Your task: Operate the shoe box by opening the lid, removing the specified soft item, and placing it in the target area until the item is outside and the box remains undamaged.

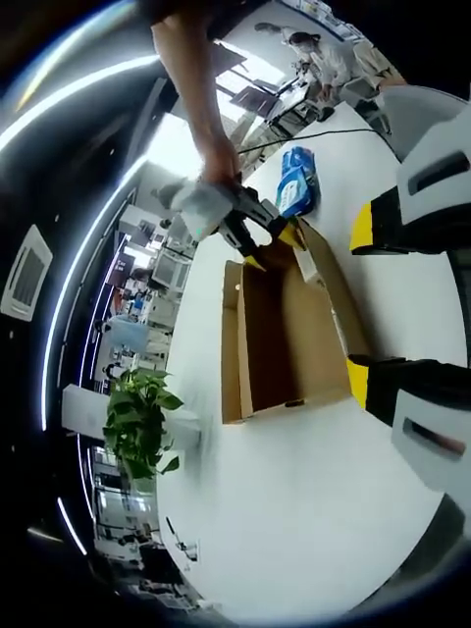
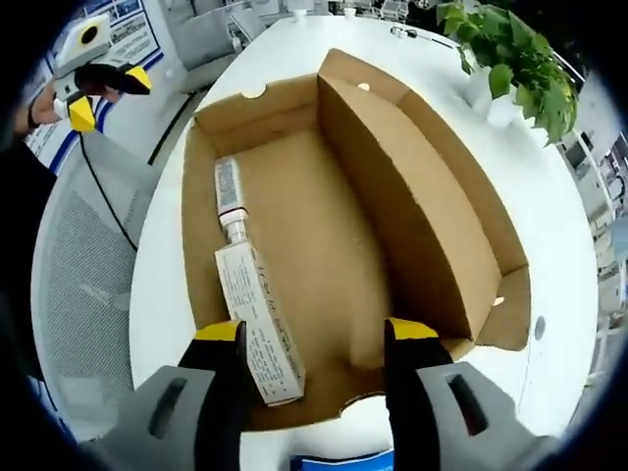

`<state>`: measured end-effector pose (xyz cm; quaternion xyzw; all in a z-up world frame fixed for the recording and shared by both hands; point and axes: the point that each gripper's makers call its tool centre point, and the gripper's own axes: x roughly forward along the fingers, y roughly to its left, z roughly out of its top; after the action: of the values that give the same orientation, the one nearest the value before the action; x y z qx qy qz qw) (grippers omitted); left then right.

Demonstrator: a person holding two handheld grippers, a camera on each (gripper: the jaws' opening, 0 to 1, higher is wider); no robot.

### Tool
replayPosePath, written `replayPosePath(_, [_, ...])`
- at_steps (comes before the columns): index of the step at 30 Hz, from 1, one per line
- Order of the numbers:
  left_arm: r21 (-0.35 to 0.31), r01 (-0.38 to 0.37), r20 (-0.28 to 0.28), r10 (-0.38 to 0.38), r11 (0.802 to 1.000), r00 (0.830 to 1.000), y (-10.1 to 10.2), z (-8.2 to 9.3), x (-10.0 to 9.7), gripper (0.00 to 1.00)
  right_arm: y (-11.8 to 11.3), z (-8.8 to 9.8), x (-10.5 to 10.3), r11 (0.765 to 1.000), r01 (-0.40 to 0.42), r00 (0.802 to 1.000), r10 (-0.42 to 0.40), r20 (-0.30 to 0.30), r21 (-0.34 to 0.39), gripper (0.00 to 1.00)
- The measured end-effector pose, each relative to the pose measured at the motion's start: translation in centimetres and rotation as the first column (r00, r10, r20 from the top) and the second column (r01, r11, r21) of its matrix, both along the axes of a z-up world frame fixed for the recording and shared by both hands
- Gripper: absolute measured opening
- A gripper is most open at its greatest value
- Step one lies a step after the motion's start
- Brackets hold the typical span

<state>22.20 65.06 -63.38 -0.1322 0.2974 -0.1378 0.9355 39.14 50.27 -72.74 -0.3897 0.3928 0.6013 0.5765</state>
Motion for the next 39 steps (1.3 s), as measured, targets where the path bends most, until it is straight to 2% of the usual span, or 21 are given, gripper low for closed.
replayPosePath(5, [-0.003, 0.003, 0.004, -0.003, 1.000, 1.000, 0.1, 0.0, 0.2, 0.41, -0.1, 0.0, -0.3, 1.000, -0.029, 1.000, 0.029, 0.004, -0.008, 0.49])
replayPosePath(9, [-0.005, 0.006, 0.003, -0.006, 1.000, 1.000, 0.1, 0.0, 0.1, 0.41, 0.9, 0.0, -2.0, 0.998, -0.055, 0.997, 0.056, -0.054, 0.015, 0.53])
replayPosePath(11, [-0.004, 0.009, 0.002, -0.009, 1.000, 1.000, 0.1, -0.1, 0.1, 0.41, 0.9, -0.4, -2.1, 0.995, -0.102, 0.995, 0.101, -0.022, -0.015, 0.48])
replayPosePath(14, [-0.008, 0.013, -0.001, -0.013, 1.000, 1.000, -0.2, -0.2, 0.1, 0.41, 1.0, -1.1, -2.1, 0.991, -0.122, 0.992, 0.122, -0.005, -0.047, 0.46])
replayPosePath(18, [-0.008, 0.022, -0.002, -0.022, 1.000, 1.000, -0.5, -0.2, 0.2, 0.41, 1.2, -2.5, -2.2, 0.991, -0.089, 0.996, 0.089, -0.013, -0.103, 0.43])
replayPosePath(20, [-0.008, 0.026, 0.000, -0.026, 1.000, 1.000, -0.6, -0.2, 0.3, 0.41, 1.4, -3.1, -2.1, 0.987, -0.103, 0.994, 0.107, 0.022, -0.126, 0.42])
replayPosePath(22, [-0.009, 0.028, 0.003, -0.028, 1.000, 1.000, -0.7, -0.1, 0.3, 0.41, 0.9, -3.9, -2.2, 0.972, -0.155, 0.985, 0.165, 0.047, -0.178, 0.37])
replayPosePath(25, [-0.011, 0.029, 0.003, -0.029, 1.000, 1.000, -0.9, -0.1, 0.4, 0.41, 0.8, -4.3, -4.2, 0.956, -0.198, 0.978, 0.207, 0.020, -0.216, 0.19])
replayPosePath(27, [-0.010, 0.028, 0.003, -0.028, 1.000, 1.000, -0.9, -0.2, 0.4, 0.41, 0.9, -4.1, -4.3, 0.948, -0.216, 0.972, 0.232, 0.044, -0.235, 0.19])
replayPosePath(31, [-0.014, 0.021, 0.001, -0.021, 1.000, 1.000, -0.8, -0.2, 0.3, 0.41, 1.1, -3.4, -3.7, 0.970, -0.146, 0.986, 0.160, 0.056, -0.197, 0.19])
replayPosePath(35, [-0.020, 0.020, -0.004, -0.020, 1.000, 1.000, -0.7, -0.4, 0.3, 0.41, 1.3, -2.0, -3.4, 0.981, -0.109, 0.989, 0.123, 0.077, -0.159, 0.18])
replayPosePath(37, [-0.023, 0.023, -0.004, -0.023, 0.999, 1.000, -0.8, -0.4, 0.3, 0.41, 1.9, -1.0, -3.3, 0.991, -0.089, 0.993, 0.096, 0.069, -0.095, 0.18])
replayPosePath(39, [-0.027, 0.032, -0.004, -0.032, 0.999, 0.999, -1.0, -0.4, 0.4, 0.41, 1.8, -0.4, -2.6, 0.995, -0.068, 0.994, 0.074, 0.079, -0.076, 0.18])
